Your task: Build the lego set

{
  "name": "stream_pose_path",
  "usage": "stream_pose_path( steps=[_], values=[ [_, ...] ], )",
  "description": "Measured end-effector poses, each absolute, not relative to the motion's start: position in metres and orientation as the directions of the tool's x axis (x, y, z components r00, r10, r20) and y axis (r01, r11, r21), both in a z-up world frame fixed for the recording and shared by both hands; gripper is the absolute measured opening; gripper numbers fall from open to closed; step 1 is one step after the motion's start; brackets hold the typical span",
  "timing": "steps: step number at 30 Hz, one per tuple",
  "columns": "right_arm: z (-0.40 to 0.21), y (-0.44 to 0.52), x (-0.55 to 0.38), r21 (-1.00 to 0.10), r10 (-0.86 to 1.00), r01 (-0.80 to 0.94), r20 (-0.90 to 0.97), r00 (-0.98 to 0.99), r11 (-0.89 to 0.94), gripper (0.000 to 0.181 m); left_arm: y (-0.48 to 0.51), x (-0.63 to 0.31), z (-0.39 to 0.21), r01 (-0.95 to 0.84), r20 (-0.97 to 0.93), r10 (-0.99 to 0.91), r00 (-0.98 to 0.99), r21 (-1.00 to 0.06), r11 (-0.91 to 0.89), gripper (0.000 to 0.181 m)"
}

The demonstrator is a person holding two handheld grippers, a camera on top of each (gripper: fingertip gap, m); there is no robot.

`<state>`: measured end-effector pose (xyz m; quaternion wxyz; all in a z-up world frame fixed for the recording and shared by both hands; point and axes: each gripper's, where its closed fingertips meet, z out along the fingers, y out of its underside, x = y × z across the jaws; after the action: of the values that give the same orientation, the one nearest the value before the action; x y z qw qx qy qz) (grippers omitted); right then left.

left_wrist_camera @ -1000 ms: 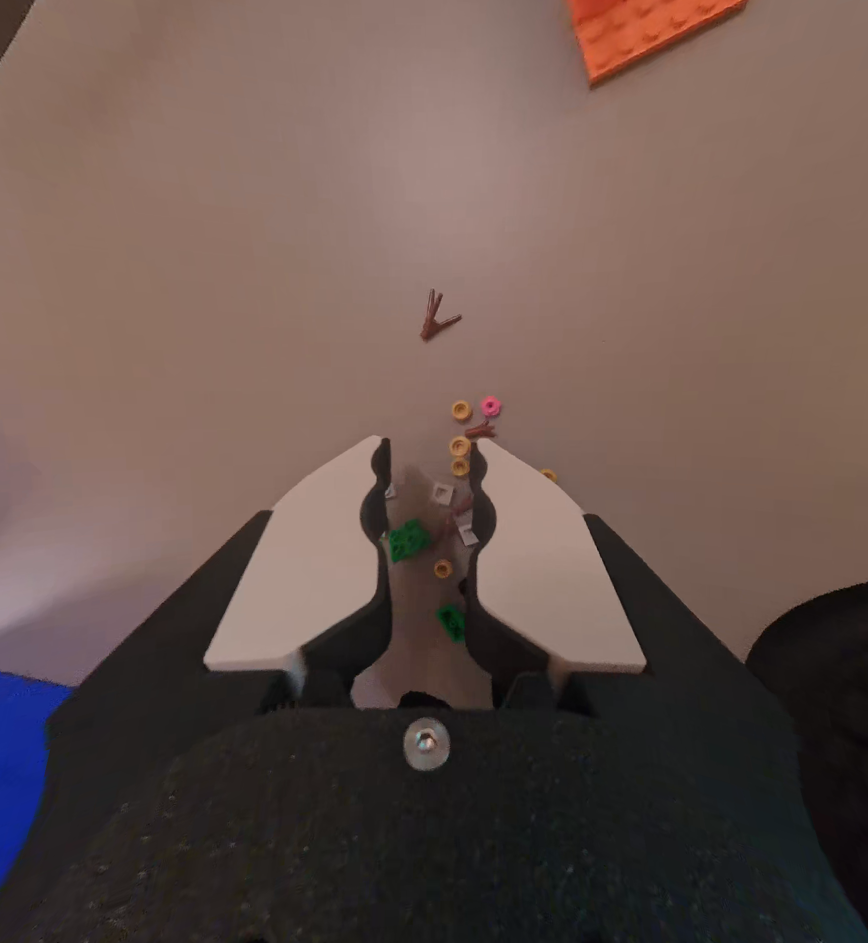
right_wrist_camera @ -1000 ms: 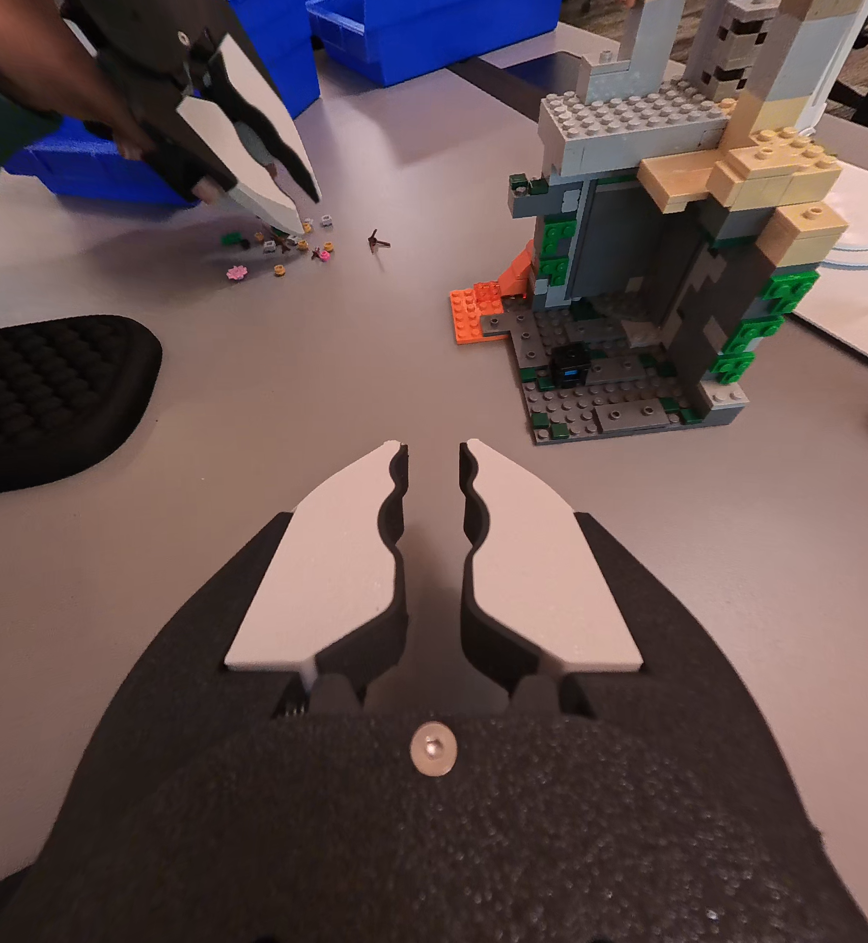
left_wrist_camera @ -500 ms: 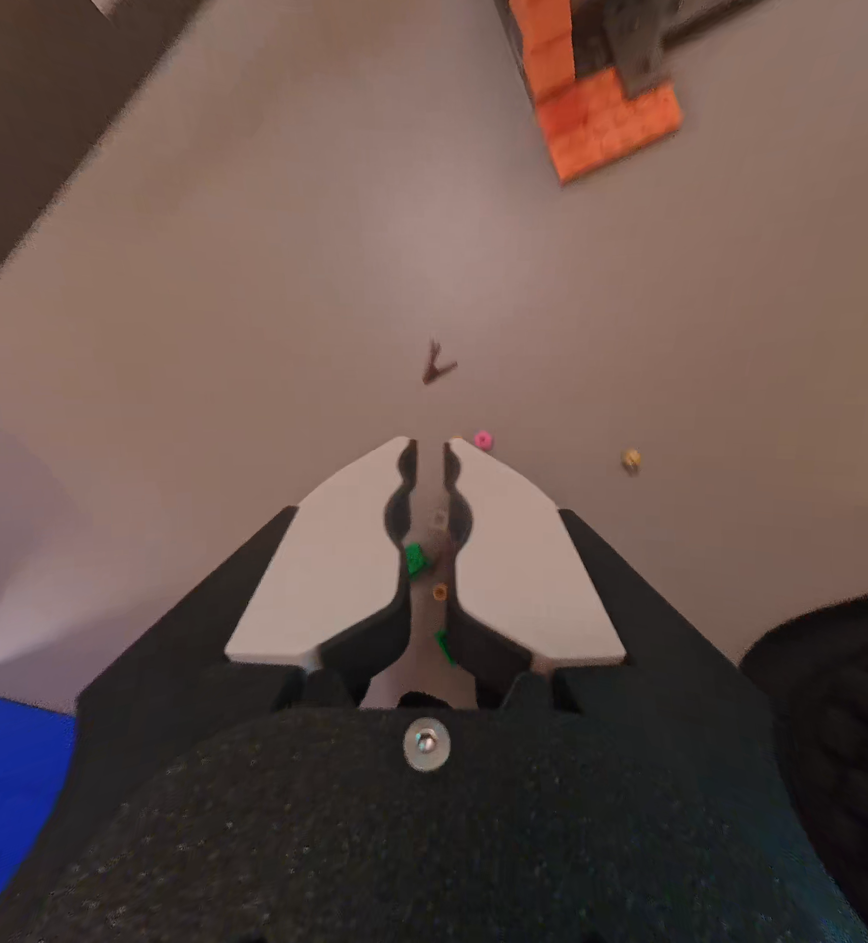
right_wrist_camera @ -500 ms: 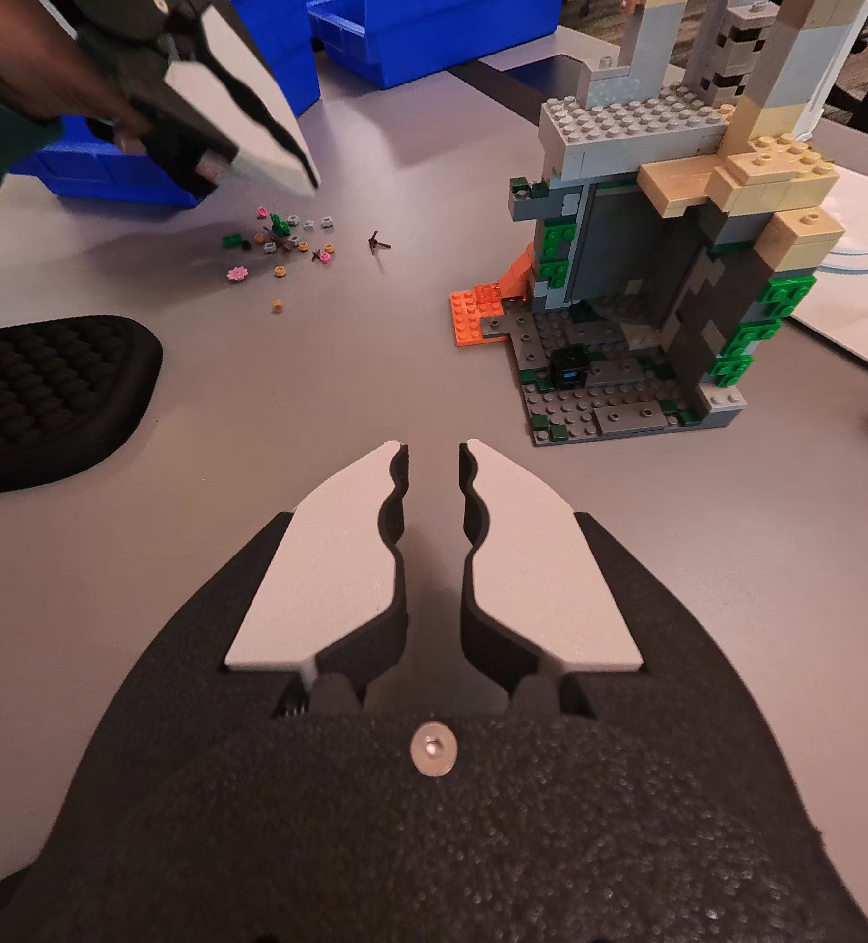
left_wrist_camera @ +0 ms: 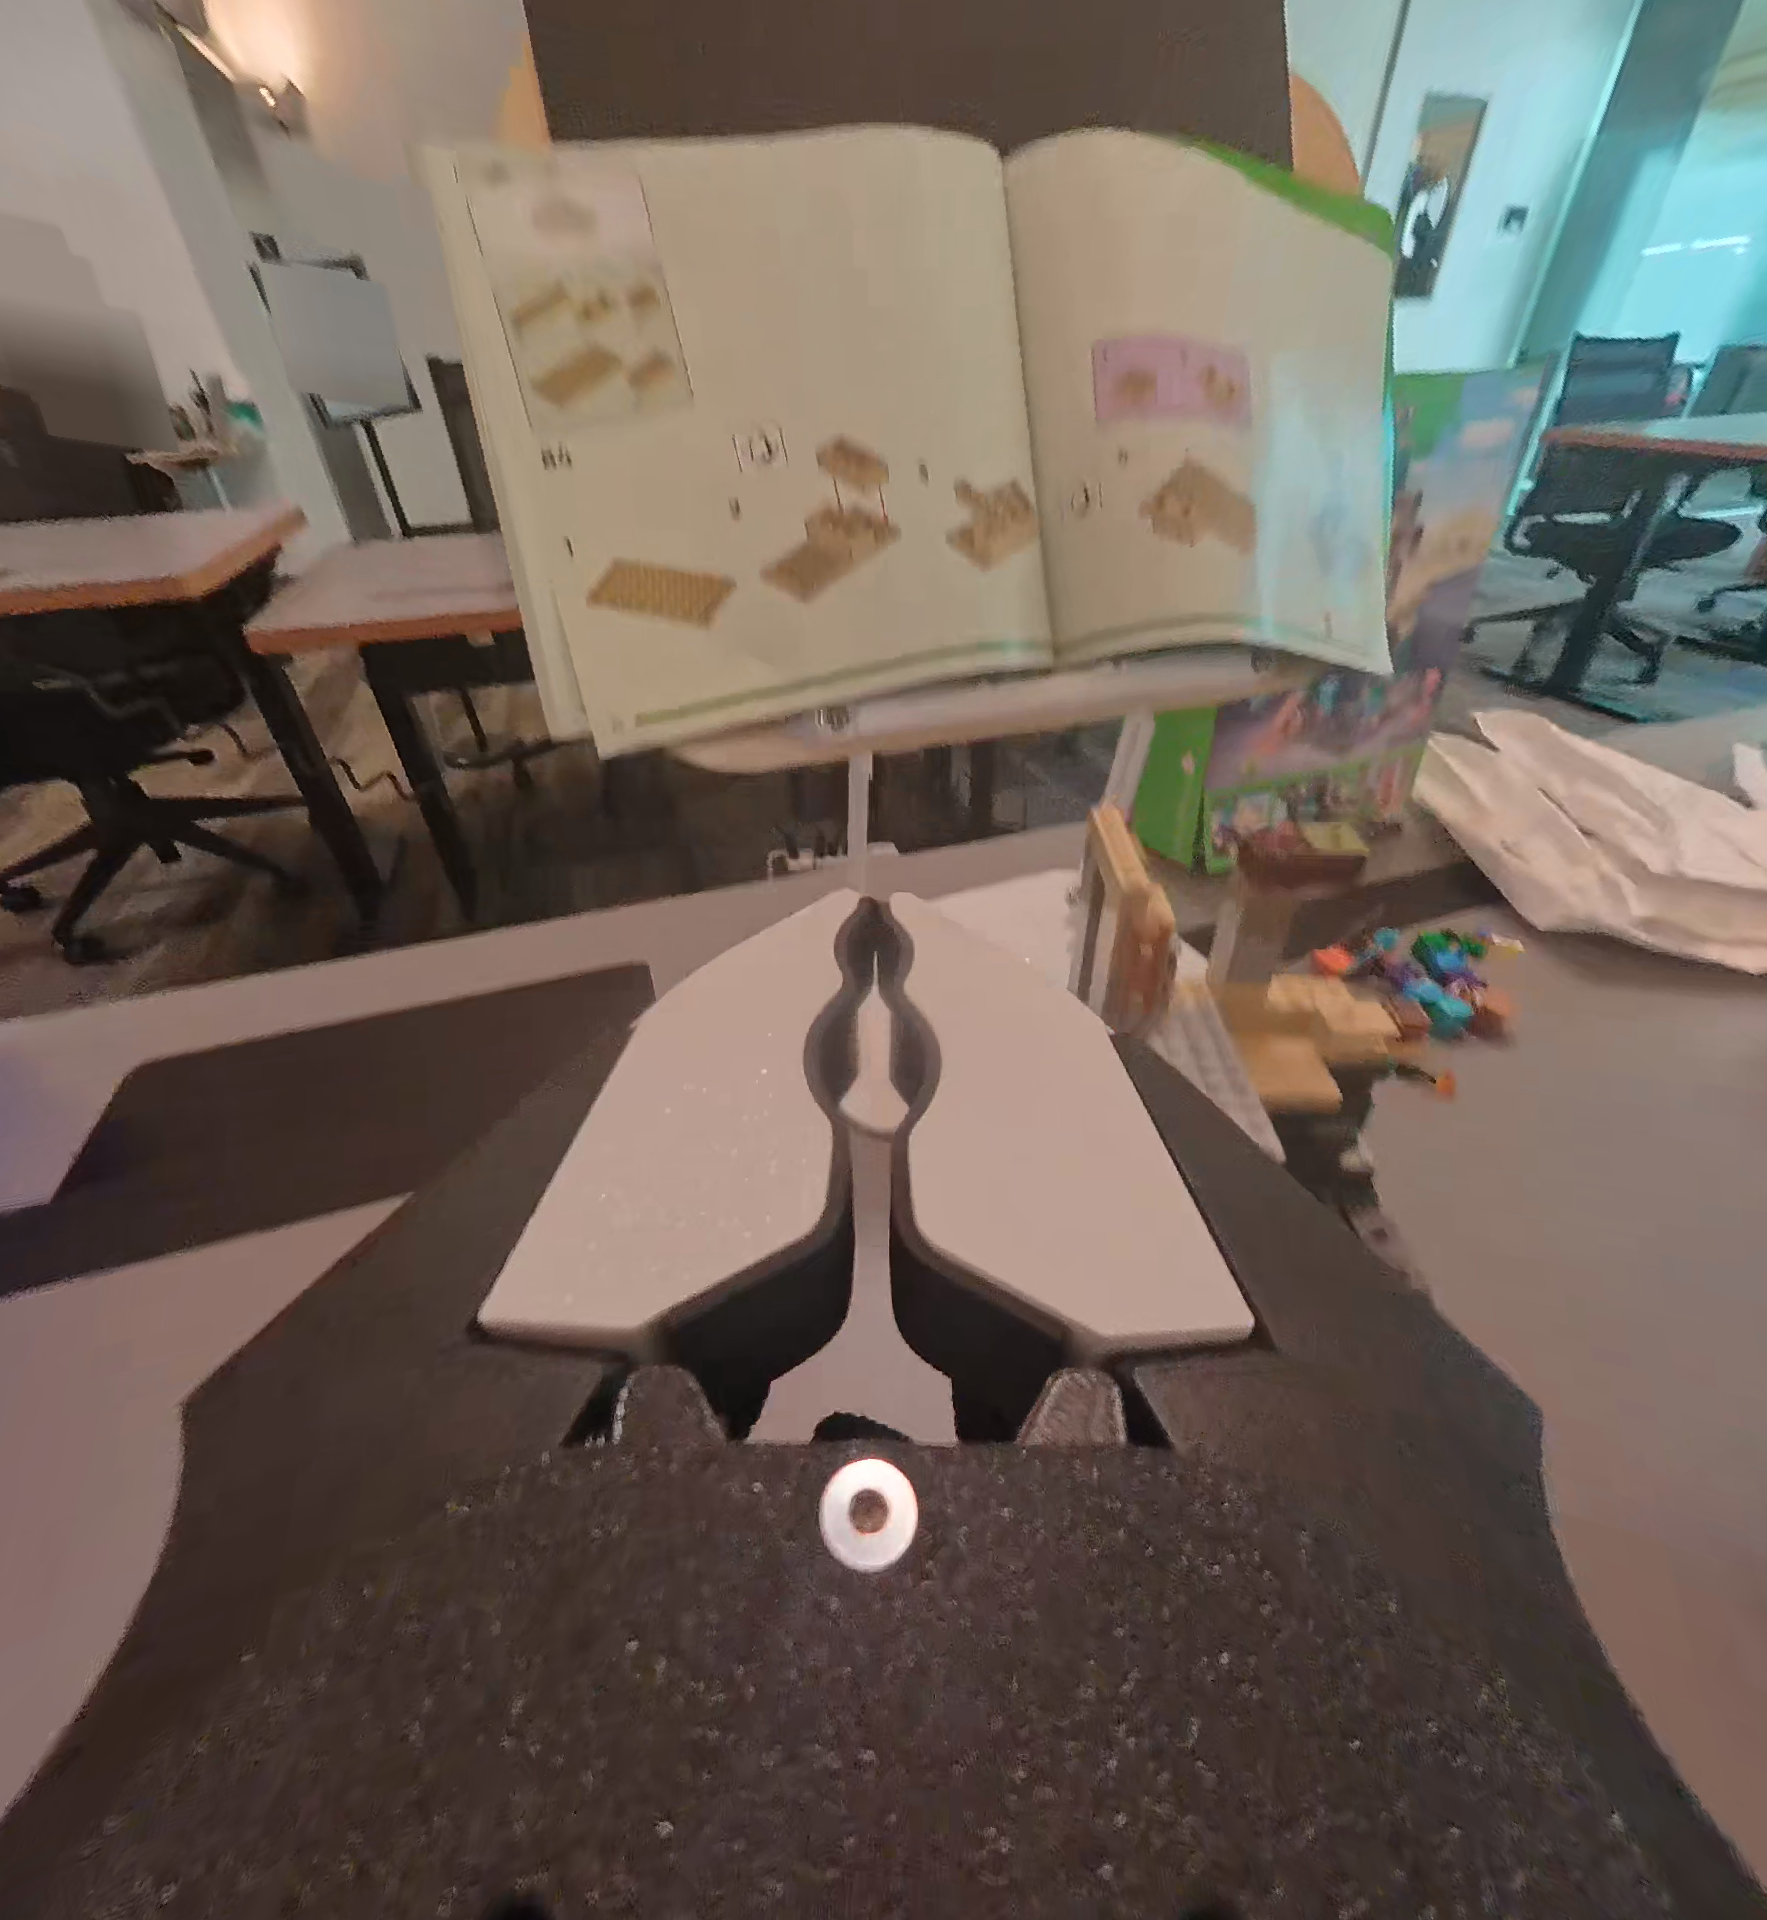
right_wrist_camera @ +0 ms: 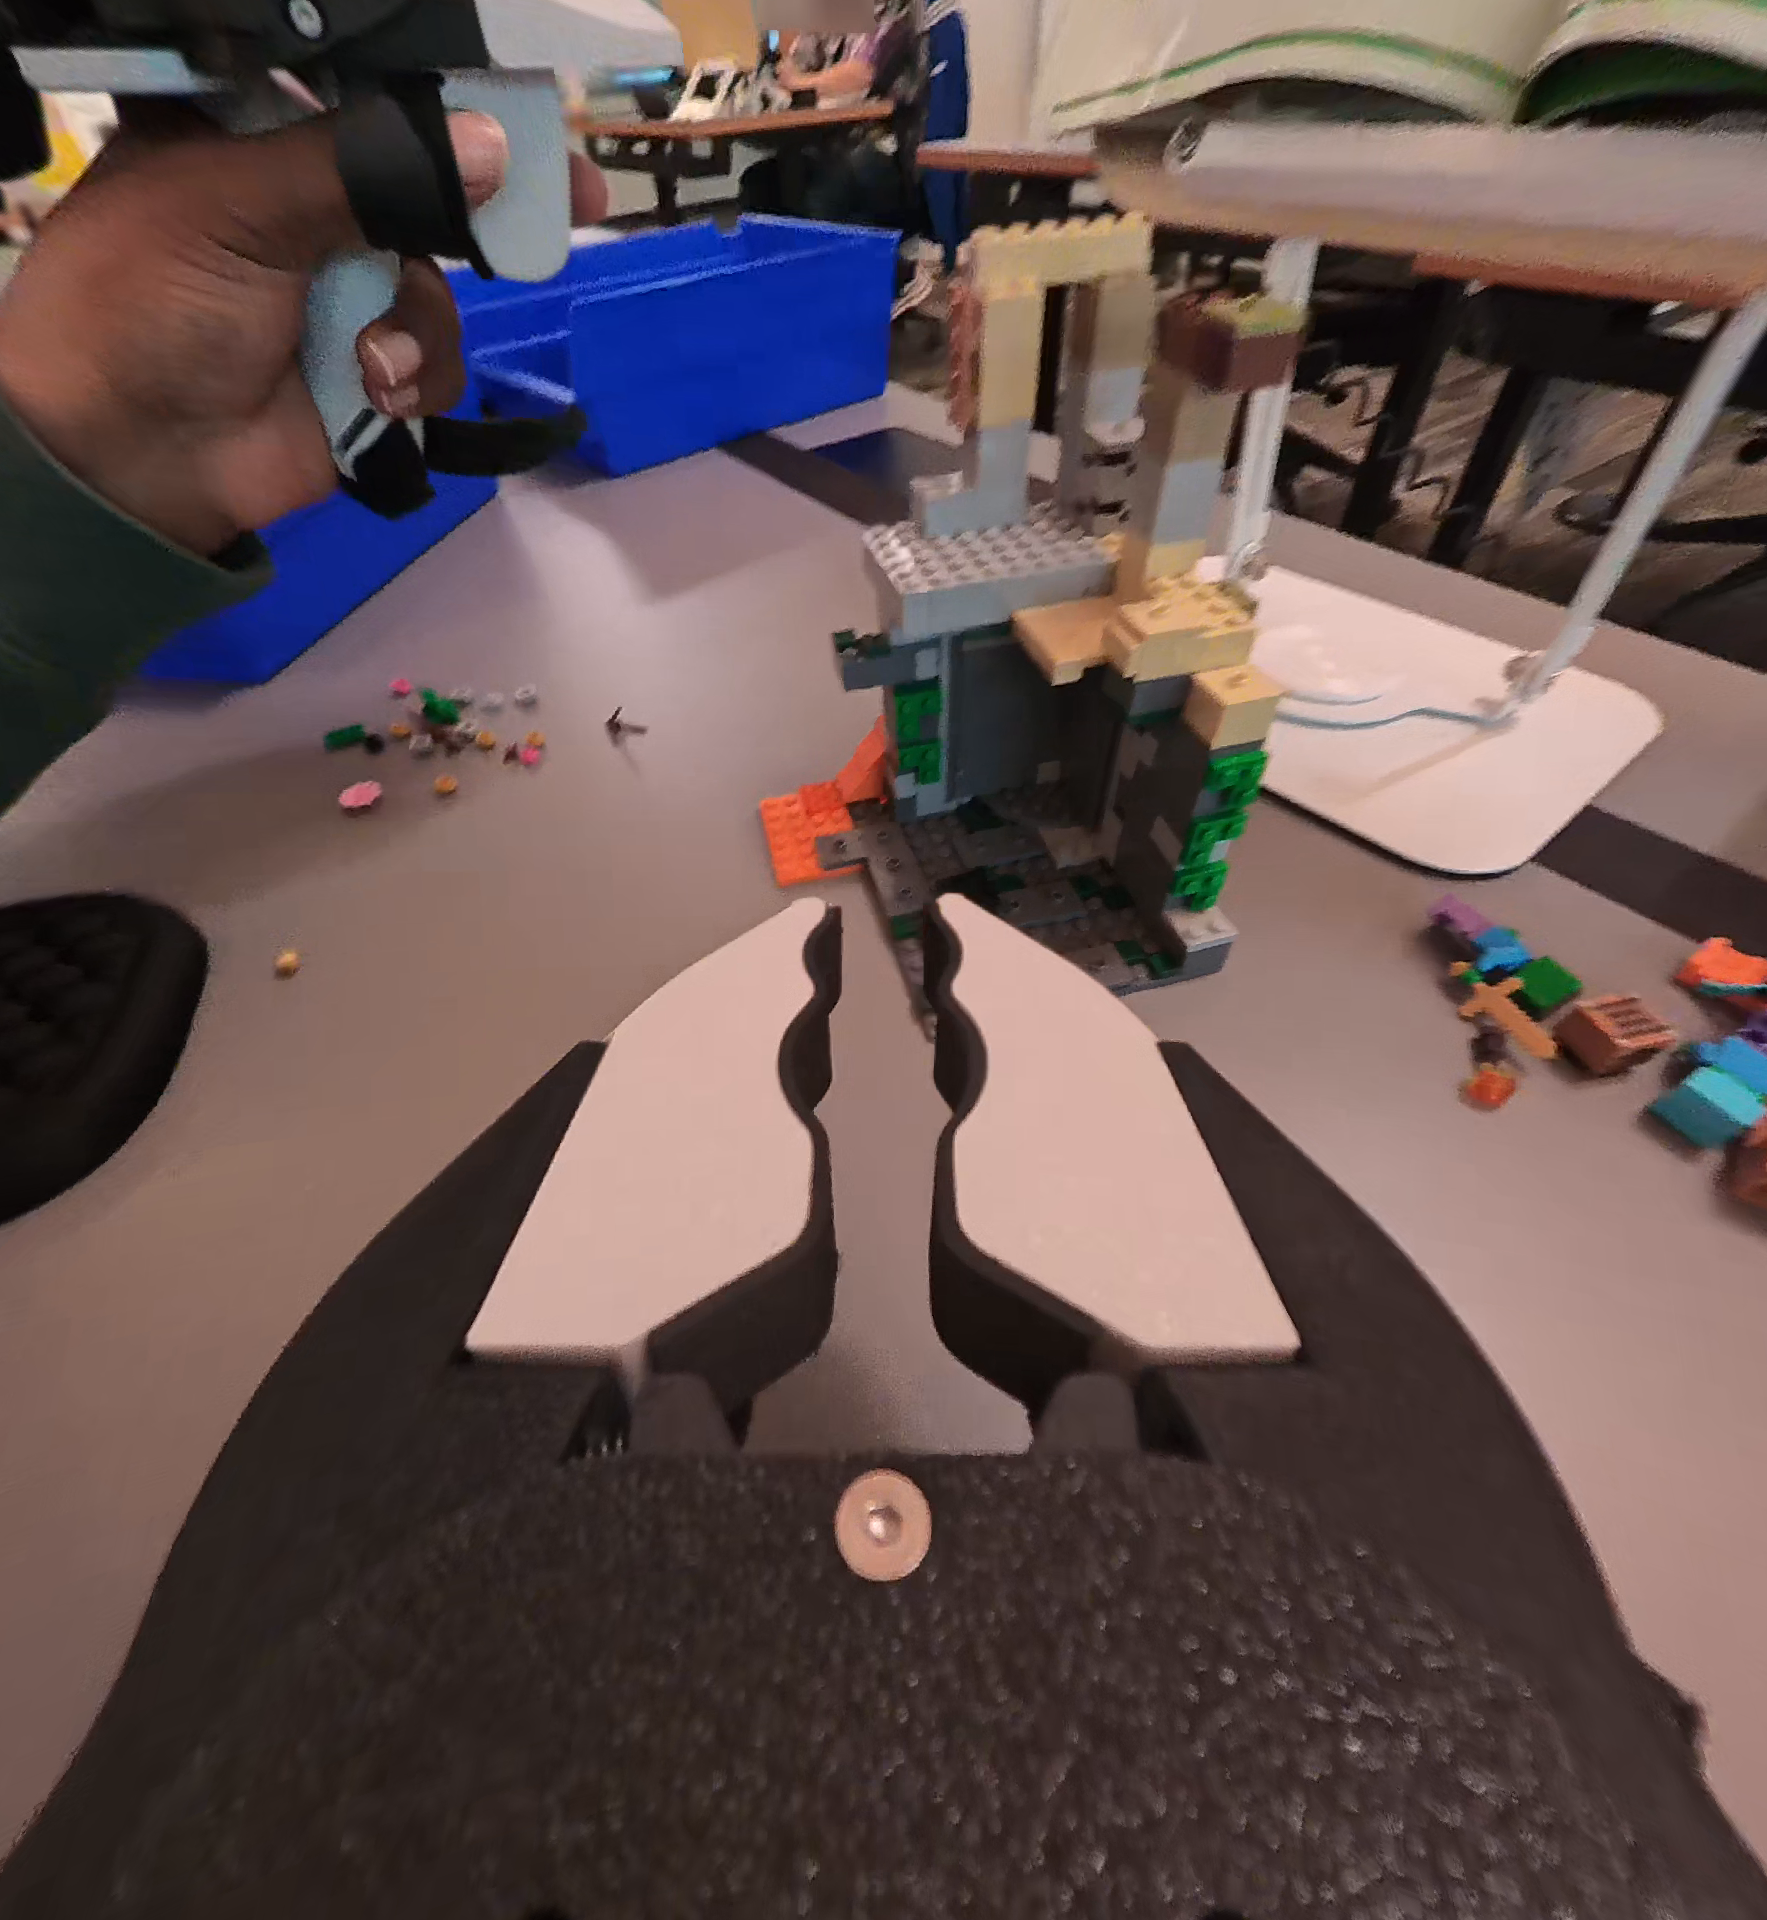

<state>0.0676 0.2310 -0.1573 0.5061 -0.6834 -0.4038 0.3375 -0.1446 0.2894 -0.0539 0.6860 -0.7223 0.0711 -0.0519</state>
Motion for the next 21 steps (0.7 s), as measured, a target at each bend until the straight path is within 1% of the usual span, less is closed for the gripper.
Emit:
stream_pose_path(
  steps=[3, 6, 11, 15, 21],
  values=[
    [-0.146, 0.242, 0.077, -0.979, 0.861, 0.156, -0.036, 0.508, -0.134, 0.013, 0.312, -0.140, -0.029, -0.042, -0.044, -0.141, 0.989, -0.999, 0.014, 0.000],
    [-0.142, 0.257, 0.090, -0.991, 0.817, 0.101, -0.018, 0.577, -0.092, 0.009, 0.336, -0.136, -0.004, -0.055, -0.061, -0.115, 0.991, -0.997, 0.060, 0.000],
    [-0.140, 0.273, 0.110, -0.999, 0.753, 0.025, -0.012, 0.658, -0.038, 0.000, 0.377, -0.149, 0.030, -0.048, -0.054, -0.068, 0.996, -0.995, 0.085, 0.000],
    [-0.140, 0.281, 0.115, -0.999, 0.711, 0.014, -0.013, 0.703, -0.032, 0.000, 0.401, -0.166, 0.041, -0.067, -0.070, -0.027, 0.997, -0.995, 0.076, 0.000],
    [-0.124, 0.293, 0.108, -0.999, 0.678, -0.036, -0.035, 0.734, -0.012, 0.000, 0.427, -0.186, 0.035, -0.083, -0.083, 0.018, 0.996, -0.995, 0.058, 0.000]
  ],
)
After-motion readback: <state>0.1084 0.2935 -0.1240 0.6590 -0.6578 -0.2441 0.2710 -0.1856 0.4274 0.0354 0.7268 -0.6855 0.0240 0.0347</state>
